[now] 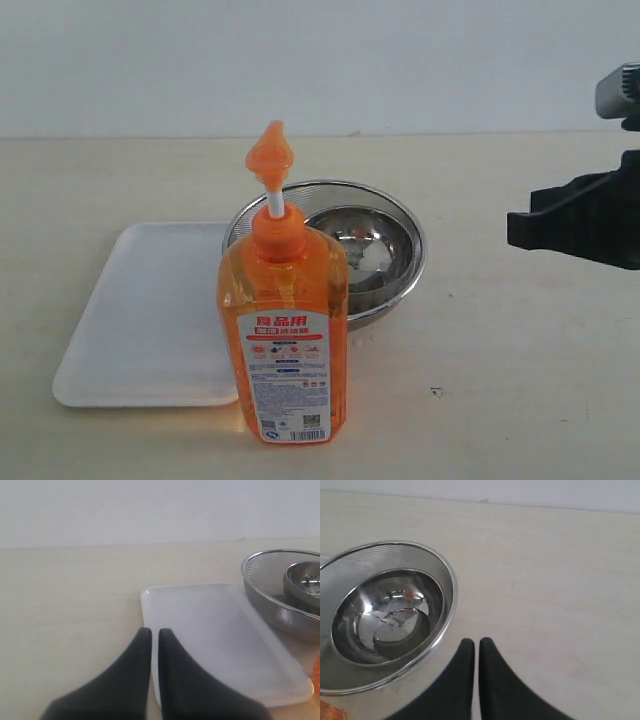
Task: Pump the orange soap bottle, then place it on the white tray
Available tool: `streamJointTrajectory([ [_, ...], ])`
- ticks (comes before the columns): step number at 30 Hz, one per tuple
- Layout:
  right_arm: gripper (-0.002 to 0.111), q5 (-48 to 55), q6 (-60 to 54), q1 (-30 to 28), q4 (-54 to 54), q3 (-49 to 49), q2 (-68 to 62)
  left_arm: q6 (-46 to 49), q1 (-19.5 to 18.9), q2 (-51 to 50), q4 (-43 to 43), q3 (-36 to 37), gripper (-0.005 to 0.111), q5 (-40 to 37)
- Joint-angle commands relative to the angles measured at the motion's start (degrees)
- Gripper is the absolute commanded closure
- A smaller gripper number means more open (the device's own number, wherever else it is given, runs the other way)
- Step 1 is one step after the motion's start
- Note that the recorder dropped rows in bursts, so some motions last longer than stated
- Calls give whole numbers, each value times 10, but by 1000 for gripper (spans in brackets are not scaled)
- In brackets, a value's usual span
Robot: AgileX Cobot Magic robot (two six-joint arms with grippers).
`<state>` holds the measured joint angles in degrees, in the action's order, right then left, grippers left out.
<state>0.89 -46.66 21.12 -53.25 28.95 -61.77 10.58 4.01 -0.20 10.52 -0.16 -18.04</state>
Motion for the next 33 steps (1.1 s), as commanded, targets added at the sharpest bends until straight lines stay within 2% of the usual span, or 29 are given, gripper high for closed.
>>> streamJointTrajectory([
  [1,108,-4,198,1,218,-2,6,2,-1,2,0,2,102,0],
  [4,108,-31,517,1,532,-2,6,2,-1,2,0,2,102,0],
  [5,108,-38,584,1,591,-2,6,2,-1,2,0,2,102,0],
  [7,108,-65,648,1,680,-9,6,2,-1,2,0,2,102,0],
  [11,108,-171,667,1,765,-42,6,2,-1,2,0,2,102,0],
  [14,108,-317,667,1,808,-75,5,2,-1,2,0,2,102,0],
  [18,108,-436,665,1,883,-105,5,2,-1,2,0,2,102,0],
  [25,108,-506,673,-3,948,-111,-68,2,-1,2,0,2,102,0],
  [27,108,-556,676,-28,977,-107,-116,2,-1,2,0,2,102,0],
  [30,108,-676,705,-99,1066,-93,-205,2,-1,2,0,2,102,0],
  [33,108,-709,699,-132,1089,-88,-241,2,-1,2,0,2,102,0],
])
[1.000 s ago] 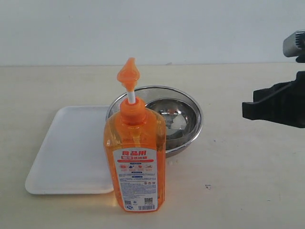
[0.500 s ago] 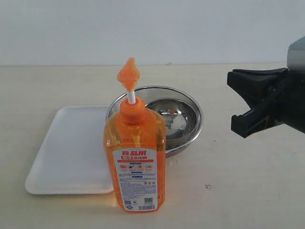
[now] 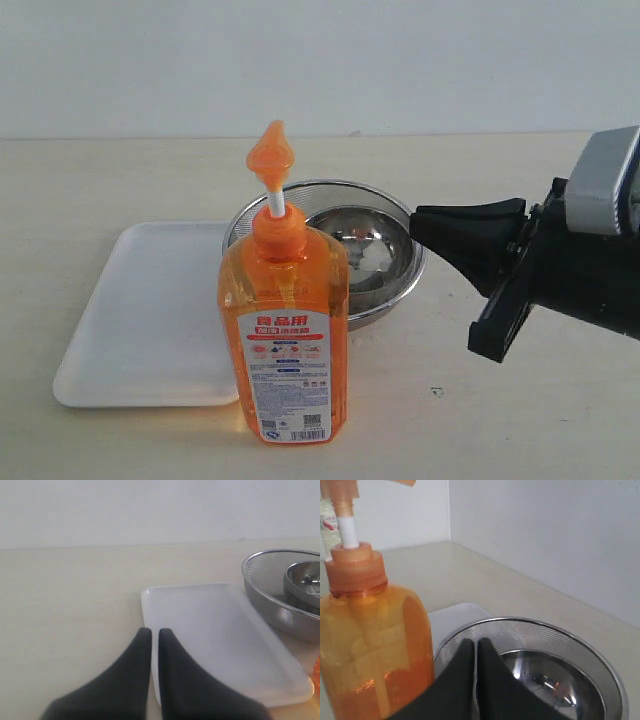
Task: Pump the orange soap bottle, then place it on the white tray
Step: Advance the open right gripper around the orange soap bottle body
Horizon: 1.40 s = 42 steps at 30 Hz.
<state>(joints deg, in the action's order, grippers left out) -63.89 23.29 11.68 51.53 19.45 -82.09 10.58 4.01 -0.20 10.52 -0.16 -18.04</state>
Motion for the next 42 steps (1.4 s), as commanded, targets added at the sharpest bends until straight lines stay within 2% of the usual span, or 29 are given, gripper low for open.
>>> streamJointTrajectory([
  [1,108,-61,-1,-49,45,7,-45,2,-1,2,0,2,102,0],
  [5,108,-61,13,-68,76,7,-49,2,-1,2,0,2,102,0],
  [19,108,-61,17,-65,166,7,-65,2,-1,2,0,2,102,0],
  [22,106,-61,0,-33,166,7,-65,2,-1,2,0,2,102,0],
  [23,103,-61,-6,-23,165,7,-65,2,-1,2,0,2,102,0],
  [25,86,-61,-20,-6,161,7,-65,2,-1,2,0,2,102,0],
  [27,53,-61,-22,-6,144,7,-65,2,-1,2,0,2,102,0],
  [29,34,-61,-24,-6,144,7,-65,2,-1,2,0,2,102,0],
  [36,32,-61,-32,40,111,7,-65,2,-1,2,0,2,102,0],
  [42,32,-61,-45,50,89,7,-65,2,-1,2,0,2,102,0],
])
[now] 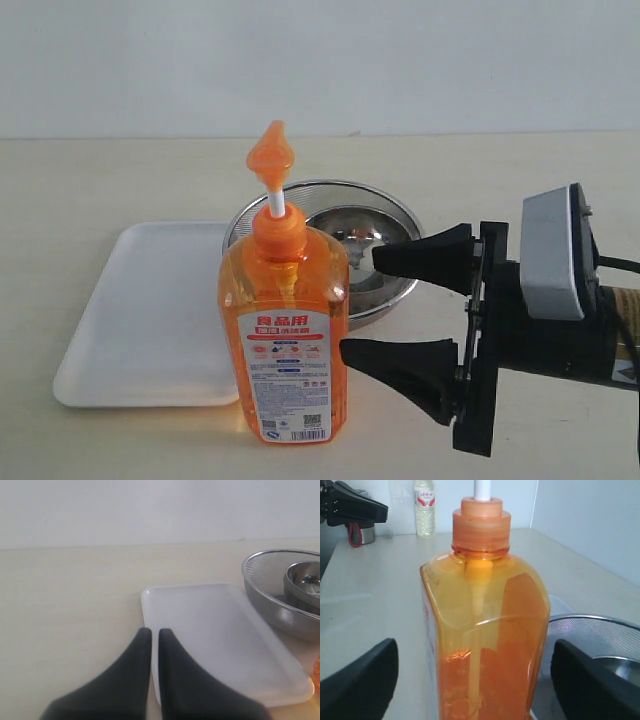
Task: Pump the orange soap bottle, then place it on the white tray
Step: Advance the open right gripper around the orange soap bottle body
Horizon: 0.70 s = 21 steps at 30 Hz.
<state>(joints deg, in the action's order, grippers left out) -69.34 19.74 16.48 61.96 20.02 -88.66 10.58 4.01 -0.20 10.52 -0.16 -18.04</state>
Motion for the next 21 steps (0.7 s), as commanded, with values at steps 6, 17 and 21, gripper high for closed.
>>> streamJointTrajectory([
  [6,32,-6,-9,2,-28,2,0,2,-1,2,0,2,102,0],
  [17,22,-6,10,2,-37,2,0,2,-1,2,0,2,102,0],
  [21,22,-6,8,2,-36,2,0,2,-1,2,0,2,102,0],
])
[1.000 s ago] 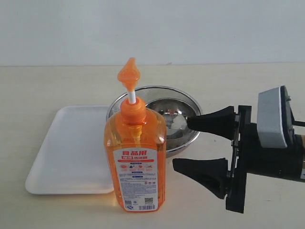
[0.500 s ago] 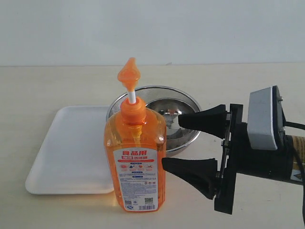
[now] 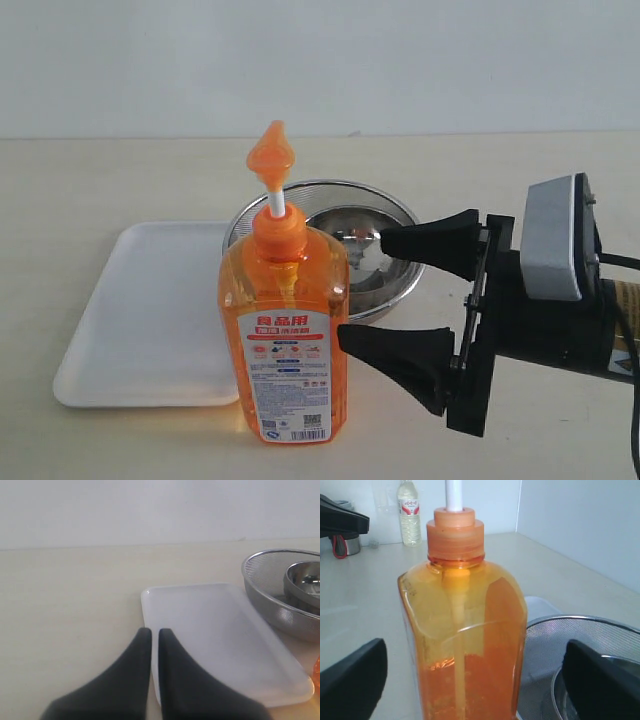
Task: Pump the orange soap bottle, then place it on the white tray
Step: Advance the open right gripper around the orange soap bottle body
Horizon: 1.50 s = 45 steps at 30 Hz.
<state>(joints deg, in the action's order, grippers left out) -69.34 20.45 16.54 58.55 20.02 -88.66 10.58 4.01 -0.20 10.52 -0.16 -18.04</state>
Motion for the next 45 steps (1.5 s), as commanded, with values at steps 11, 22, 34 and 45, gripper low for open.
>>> streamJointTrajectory([
  [11,22,6,-50,66,-58,2,0,2,-1,2,0,2,102,0],
  [22,22,29,-49,80,-71,7,0,2,-1,2,0,2,102,0],
  [34,22,71,-2,80,-26,41,-1,2,-1,2,0,2,102,0],
  [45,22,71,-6,80,-27,41,-1,2,-1,2,0,2,102,0],
])
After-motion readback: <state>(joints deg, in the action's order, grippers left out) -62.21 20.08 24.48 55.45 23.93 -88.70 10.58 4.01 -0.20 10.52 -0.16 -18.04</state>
